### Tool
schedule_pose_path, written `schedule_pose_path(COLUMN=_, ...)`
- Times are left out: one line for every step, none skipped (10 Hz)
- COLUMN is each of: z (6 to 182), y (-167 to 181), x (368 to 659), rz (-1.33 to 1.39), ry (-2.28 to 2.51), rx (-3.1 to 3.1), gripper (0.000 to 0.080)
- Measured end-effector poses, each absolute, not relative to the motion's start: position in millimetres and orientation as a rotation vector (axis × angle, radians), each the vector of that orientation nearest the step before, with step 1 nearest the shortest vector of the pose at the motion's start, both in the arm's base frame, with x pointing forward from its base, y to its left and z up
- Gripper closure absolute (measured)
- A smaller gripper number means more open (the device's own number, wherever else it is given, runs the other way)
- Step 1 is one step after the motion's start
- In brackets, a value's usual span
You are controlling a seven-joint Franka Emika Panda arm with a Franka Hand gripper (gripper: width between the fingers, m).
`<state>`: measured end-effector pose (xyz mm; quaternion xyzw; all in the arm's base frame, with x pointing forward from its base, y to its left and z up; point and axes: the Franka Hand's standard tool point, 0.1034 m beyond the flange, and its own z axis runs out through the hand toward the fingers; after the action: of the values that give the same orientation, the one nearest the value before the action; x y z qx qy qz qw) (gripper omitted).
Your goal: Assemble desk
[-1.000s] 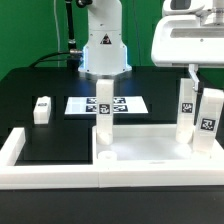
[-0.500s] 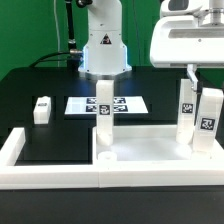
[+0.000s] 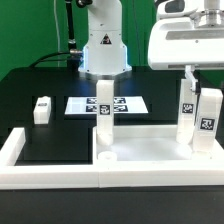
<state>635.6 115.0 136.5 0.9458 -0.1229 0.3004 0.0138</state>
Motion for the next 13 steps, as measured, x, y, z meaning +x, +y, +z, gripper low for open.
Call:
schedule_pose_path(z=136.2, y=114.5, x=635.5, rz=0.935, ry=-0.386, rx=2.945, gripper=0.0433)
schedule_pose_path(z=136.1, y=114.5, x=635.4, rz=0.934, ry=-0.378, rx=2.945, gripper=0.0283)
schedule_pose_path(z=136.0, y=114.5, x=635.4, rz=0.934, ry=-0.375, rx=2.945, gripper=0.0283)
schedule_pose_path(z=136.0, y=114.4, x=635.4, rz=0.933, ry=-0.374, rx=2.945, gripper=0.0179)
schedule_pose_path(z=135.9, y=114.4, x=635.4, rz=0.933, ry=-0.372, rx=2.945, gripper=0.0179)
schedule_pose_path(z=135.9, y=114.4, x=635.4, rz=0.933, ry=-0.37, rx=2.944, gripper=0.0156)
schedule_pose_path(z=135.9, y=114.4, x=635.4, rz=0.933, ry=-0.367, rx=2.944, gripper=0.0151)
schedule_pose_path(z=135.9, y=114.4, x=635.4, rz=0.932, ry=-0.363, rx=2.944, gripper=0.0151)
schedule_pose_path(z=135.9, y=114.4, x=635.4, rz=0.932, ry=-0.358, rx=2.944, gripper=0.015)
schedule_pose_path(z=135.9, y=114.4, x=635.4, rz=0.932, ry=-0.354, rx=2.943, gripper=0.015)
schedule_pose_path(z=135.7, y=112.8, x=635.1, rz=0.922, ry=-0.341, rx=2.942, gripper=0.015)
schedule_pose_path(z=137.8, y=102.9, x=632.2, rz=0.832, ry=-0.327, rx=2.953, gripper=0.015)
schedule_pose_path(z=145.6, y=98.4, x=632.3, rz=0.767, ry=-0.36, rx=2.971, gripper=0.015)
